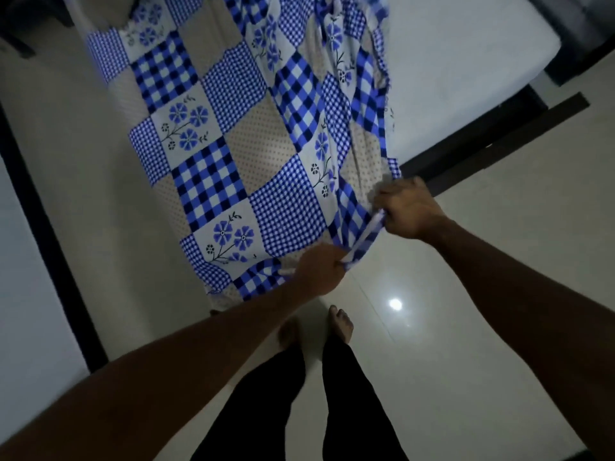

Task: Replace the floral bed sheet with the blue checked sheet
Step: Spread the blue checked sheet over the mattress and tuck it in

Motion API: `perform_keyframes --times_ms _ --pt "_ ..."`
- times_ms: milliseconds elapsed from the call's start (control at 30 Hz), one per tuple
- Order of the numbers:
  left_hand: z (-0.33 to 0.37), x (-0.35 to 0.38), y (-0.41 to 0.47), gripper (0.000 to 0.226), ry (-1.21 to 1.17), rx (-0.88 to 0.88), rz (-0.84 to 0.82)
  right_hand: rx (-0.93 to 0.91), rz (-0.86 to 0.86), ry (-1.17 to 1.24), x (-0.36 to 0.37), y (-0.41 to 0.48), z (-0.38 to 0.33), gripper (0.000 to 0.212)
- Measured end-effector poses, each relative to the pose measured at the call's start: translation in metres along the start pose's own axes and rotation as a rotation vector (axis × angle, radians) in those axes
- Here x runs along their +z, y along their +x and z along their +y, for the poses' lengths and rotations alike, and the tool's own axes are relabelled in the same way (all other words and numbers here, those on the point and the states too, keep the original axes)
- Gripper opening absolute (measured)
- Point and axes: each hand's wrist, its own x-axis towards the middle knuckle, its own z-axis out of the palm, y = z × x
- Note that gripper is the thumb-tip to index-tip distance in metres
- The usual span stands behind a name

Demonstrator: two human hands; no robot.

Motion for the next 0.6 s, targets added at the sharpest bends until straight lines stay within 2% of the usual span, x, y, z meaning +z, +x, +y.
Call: perform_keyframes --times_ms 100,167,233,267,300,367,433,467,600 --pt "-0.019 0.011 -0.004 0.039 -0.047 -0.127 -0.040 0.070 0.039 0.015 -0.016 0.014 0.017 0.029" --pt "-0.028 0.012 0.002 0.043 -0.122 -0.237 -0.023 0.058 -0.003 -0.041 -0.028 0.021 0.020 0.049" --pt "-0.029 0.009 0.012 0.044 -0.108 -0.282 -0.060 0.108 -0.172 -0.141 -0.032 0.023 0.026 0.058" --pt "-0.025 0.006 0.017 0.040 -0.067 -0.285 -0.112 0.165 -0.254 -0.164 -0.030 0.021 0.031 0.052" --pt "-0.020 0.003 0.021 0.033 0.011 -0.281 -0.189 0.244 -0.329 -0.140 -0.026 0.016 0.033 0.048" --pt "-0.010 -0.003 0.032 0.027 0.162 -0.234 -0.333 0.384 -0.481 -0.071 -0.016 -0.003 0.034 0.061" --pt "0.002 -0.008 0.042 0.025 0.201 -0.147 -0.379 0.404 -0.589 -0.035 -0.010 -0.021 0.028 0.065" --pt "0.011 -0.011 0.047 0.024 0.161 -0.120 -0.354 0.385 -0.580 -0.025 -0.007 -0.027 0.027 0.061" --pt "0.044 -0.024 0.080 0.012 -0.096 -0.034 -0.080 0.239 -0.530 -0.103 -0.014 -0.026 0.019 0.058"
